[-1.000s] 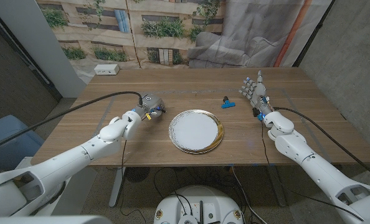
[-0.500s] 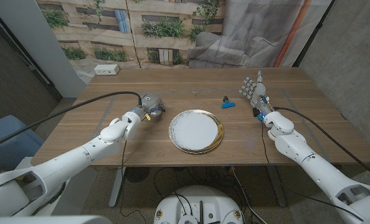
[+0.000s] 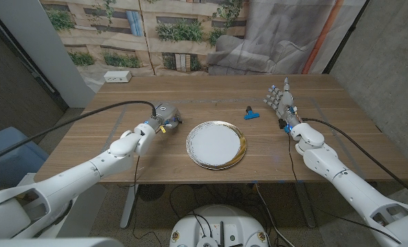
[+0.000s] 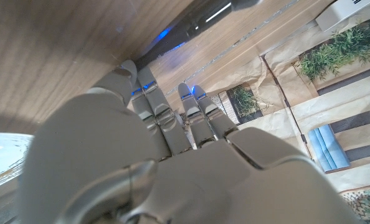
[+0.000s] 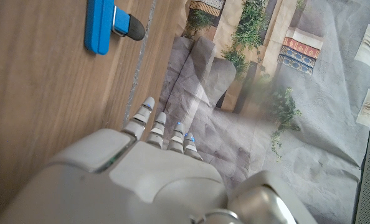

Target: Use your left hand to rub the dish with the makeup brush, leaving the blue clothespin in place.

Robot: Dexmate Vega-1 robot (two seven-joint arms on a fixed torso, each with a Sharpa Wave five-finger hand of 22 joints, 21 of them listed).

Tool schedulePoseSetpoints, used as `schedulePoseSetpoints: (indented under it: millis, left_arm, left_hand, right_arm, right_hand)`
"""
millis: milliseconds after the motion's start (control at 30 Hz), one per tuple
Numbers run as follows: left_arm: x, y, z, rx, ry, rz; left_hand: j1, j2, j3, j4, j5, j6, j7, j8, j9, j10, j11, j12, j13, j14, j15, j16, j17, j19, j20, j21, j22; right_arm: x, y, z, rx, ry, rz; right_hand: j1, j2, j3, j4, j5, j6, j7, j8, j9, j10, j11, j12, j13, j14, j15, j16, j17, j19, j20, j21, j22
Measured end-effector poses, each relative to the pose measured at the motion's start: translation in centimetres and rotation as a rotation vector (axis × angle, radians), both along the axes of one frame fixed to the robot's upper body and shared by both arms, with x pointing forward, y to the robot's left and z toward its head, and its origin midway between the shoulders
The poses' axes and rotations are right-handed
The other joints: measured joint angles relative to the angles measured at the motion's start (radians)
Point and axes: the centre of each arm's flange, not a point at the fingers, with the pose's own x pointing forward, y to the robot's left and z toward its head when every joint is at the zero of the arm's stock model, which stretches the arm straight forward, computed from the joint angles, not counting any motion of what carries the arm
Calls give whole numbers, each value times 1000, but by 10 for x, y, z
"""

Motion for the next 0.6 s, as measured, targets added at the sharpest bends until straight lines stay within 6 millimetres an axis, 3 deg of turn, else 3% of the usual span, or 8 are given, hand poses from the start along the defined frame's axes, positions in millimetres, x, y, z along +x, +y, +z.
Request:
schedulePoseSetpoints:
  millis: [200,300,600]
  left_arm:
    - [-9,-2,11,5,-17,-23]
    - [-13,-4,14,8,-23,-35]
    - [-26,-5,29,1,-63,-65]
  left_hand:
    - [10,-4,-7,1,0,24,5,2,5,7,0,3,5,20,-6,0,5,0,0,0,0]
    - [16,-8,-10,-2,-3,41,9,4,8,29,-19,3,4,25,0,0,5,0,0,0,0]
    - [17,-10,-15,1,-4,37,13,0,5,30,-20,3,1,34,-1,7,5,0,0,0,0]
  right_arm:
    - [0,0,0,0,0,0]
    - [0,0,0,0,0,1]
    - [0,0,0,-1,0,1]
  right_hand:
    - [0,0,0,0,0,0,0,0,0,0,0,0,0,0,0,0,0,0,0,0,0]
    - [0,0,0,0,0,0,0,0,0,0,0,0,0,0,0,0,0,0,0,0,0]
    - [0,0,0,0,0,0,0,0,0,0,0,0,0,0,0,0,0,0,0,0,0]
